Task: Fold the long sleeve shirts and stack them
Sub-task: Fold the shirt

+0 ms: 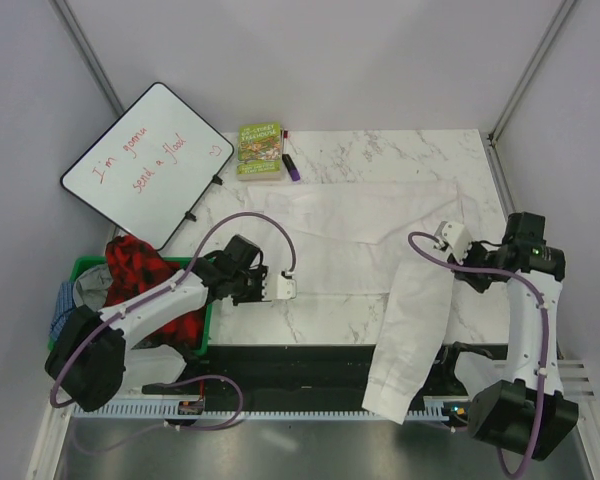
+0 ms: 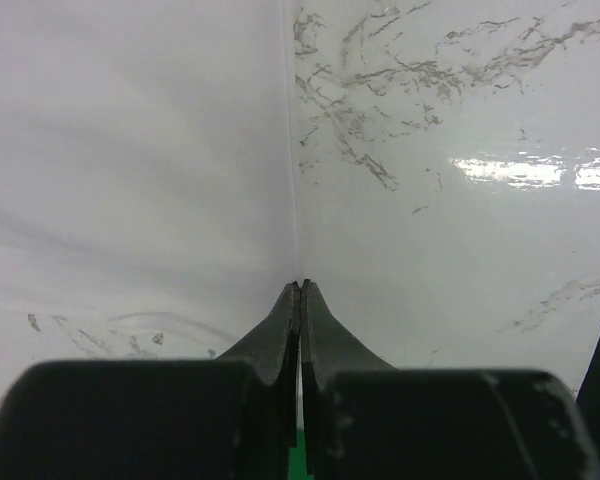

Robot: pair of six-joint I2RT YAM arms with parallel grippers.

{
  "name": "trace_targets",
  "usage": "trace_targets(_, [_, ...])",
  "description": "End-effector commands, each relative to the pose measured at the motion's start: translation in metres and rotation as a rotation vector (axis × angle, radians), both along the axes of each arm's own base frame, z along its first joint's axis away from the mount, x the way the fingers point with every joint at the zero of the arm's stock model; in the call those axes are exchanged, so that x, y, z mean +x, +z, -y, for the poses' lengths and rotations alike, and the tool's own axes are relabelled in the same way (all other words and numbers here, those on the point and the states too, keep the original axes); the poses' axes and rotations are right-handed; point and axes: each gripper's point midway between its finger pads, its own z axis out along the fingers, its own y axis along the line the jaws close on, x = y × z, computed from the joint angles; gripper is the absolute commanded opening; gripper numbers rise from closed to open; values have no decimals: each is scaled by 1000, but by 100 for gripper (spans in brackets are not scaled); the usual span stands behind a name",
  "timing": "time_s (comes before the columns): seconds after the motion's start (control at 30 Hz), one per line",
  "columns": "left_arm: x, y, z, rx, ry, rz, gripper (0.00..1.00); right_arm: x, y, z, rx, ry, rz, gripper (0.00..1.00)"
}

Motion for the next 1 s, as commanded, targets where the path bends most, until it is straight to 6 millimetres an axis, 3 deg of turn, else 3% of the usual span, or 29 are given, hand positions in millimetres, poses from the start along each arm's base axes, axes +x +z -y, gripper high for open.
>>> trace_targets(0.0, [3, 28, 2, -52, -12, 15, 2, 16, 38, 0, 29, -5, 82, 0])
trace_targets(0.17, [29, 45, 3, -85, 35, 34, 2, 44, 57, 3, 78, 3, 96, 0])
trace_targets(0.3, [63, 62, 12, -114, 75, 58, 2, 72, 71, 4, 118, 22, 119, 0])
trace_targets(0.7, [147, 70, 12, -125, 159, 117, 2, 146, 60, 4, 116, 50, 101, 0])
trace_targets(0.97, [175, 63, 12, -105, 157, 117, 2, 184, 41, 12, 98, 32, 101, 0])
